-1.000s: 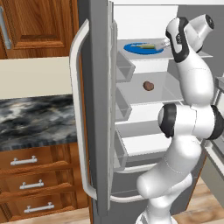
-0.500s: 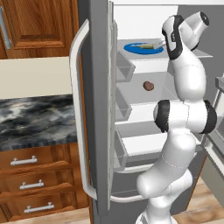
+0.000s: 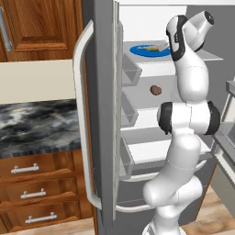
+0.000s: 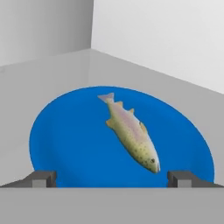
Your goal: Transport the fish from the fridge to the microwave and turn on the microwave.
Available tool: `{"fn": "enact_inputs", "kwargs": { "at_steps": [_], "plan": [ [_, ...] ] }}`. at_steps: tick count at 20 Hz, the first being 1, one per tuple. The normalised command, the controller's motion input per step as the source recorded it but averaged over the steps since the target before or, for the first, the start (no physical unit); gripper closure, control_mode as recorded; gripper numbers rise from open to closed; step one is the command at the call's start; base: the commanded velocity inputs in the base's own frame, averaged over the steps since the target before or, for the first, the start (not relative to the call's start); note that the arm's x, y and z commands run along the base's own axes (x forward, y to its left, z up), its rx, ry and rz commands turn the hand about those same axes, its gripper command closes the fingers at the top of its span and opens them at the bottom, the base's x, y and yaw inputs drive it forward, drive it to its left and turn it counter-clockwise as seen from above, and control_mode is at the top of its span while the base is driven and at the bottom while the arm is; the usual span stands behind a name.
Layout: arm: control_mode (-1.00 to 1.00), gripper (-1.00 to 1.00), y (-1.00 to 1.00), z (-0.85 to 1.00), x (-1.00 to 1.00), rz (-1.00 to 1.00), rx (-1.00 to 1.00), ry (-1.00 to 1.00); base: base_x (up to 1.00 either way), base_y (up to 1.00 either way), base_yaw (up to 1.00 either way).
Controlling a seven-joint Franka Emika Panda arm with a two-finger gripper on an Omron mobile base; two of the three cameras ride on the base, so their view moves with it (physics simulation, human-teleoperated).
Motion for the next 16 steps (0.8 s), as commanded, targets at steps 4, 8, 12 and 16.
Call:
{"fn": "enact_inputs", "kwargs": {
  "at_steps": [4, 8, 12, 16],
  "plan": [
    [-1.0, -1.0, -0.08, 0.0, 0.22, 0.05, -0.01, 0.05, 0.0, 0.0, 0.0],
    [-1.0, -1.0, -0.09, 0.0, 0.19, 0.04, 0.0, 0.07, 0.0, 0.0, 0.0],
    [-1.0, -1.0, -0.09, 0.0, 0.19, 0.03, 0.0, 0.06, 0.0, 0.0, 0.0],
    [-1.0, -1.0, -0.1, 0.0, 0.2, 0.03, 0.0, 0.06, 0.0, 0.0, 0.0]
  ]
}}
